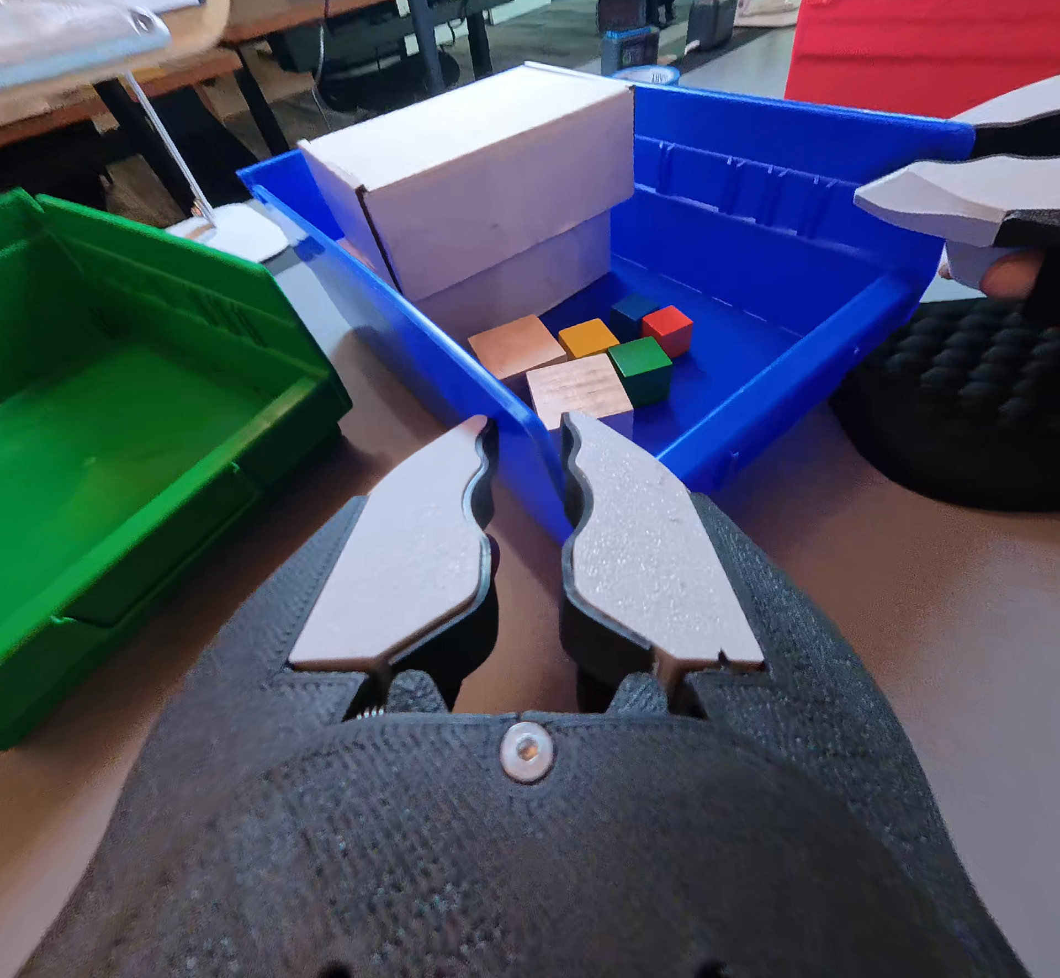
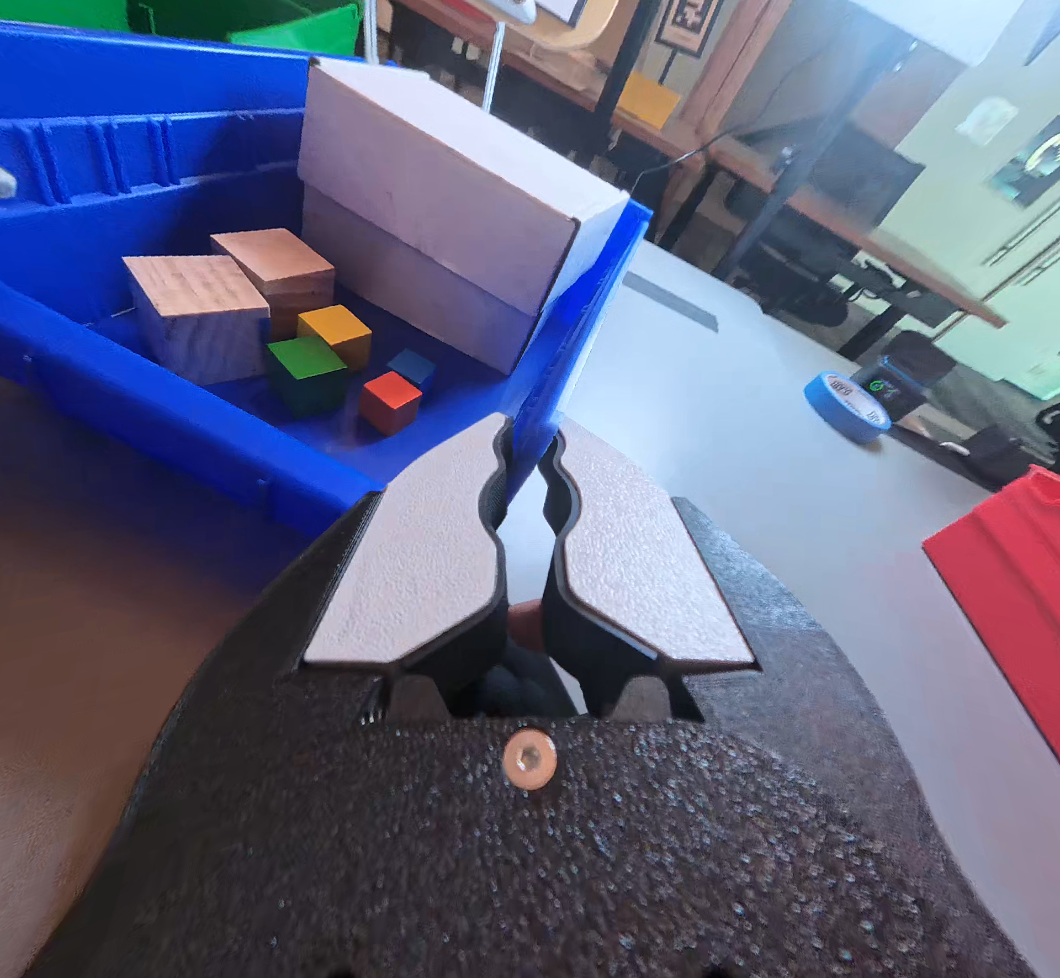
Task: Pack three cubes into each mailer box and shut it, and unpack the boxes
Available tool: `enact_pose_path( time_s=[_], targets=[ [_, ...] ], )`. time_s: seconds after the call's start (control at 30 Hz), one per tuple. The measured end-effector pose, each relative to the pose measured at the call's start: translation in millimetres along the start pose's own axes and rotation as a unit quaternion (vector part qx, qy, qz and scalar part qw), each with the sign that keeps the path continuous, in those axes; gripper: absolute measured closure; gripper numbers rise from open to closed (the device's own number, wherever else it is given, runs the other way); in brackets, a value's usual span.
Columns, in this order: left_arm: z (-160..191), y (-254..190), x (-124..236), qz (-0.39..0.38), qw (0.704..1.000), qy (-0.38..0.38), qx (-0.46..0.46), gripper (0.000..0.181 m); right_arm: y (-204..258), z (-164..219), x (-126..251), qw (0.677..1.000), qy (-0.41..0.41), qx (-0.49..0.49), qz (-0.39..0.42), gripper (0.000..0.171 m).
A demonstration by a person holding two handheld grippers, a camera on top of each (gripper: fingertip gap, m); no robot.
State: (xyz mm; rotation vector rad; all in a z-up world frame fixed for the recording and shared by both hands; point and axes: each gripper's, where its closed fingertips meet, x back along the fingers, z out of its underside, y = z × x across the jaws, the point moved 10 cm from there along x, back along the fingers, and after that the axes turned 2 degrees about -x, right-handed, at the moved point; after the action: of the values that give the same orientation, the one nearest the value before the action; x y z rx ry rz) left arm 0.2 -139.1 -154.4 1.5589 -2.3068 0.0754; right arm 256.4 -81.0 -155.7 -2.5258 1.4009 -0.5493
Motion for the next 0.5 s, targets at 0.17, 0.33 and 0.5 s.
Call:
enact_pose_path(
  time_s=[0.17, 0.33, 0.5],
  targets=[
    [-26.7, -3.4, 23.2, -0.024, 0.998, -0.052, -0.039, 0.164, -0.2, -22.2, 26.0, 0.997, -0.063, 0.007, 0.033, 0.164],
    [-66.7, 9.2, 74.7, -0.075, 0.99, -0.099, -0.072, 0.164, 0.5, -76.3, 43.7, 0.988, -0.151, -0.001, 0.018, 0.164],
    [-77.0, 54.3, 147.7, -0.154, 0.98, -0.094, -0.088, 0.164, 41.4, -140.8, 25.2, 0.972, -0.225, -0.005, -0.062, 0.163]
  ],
)
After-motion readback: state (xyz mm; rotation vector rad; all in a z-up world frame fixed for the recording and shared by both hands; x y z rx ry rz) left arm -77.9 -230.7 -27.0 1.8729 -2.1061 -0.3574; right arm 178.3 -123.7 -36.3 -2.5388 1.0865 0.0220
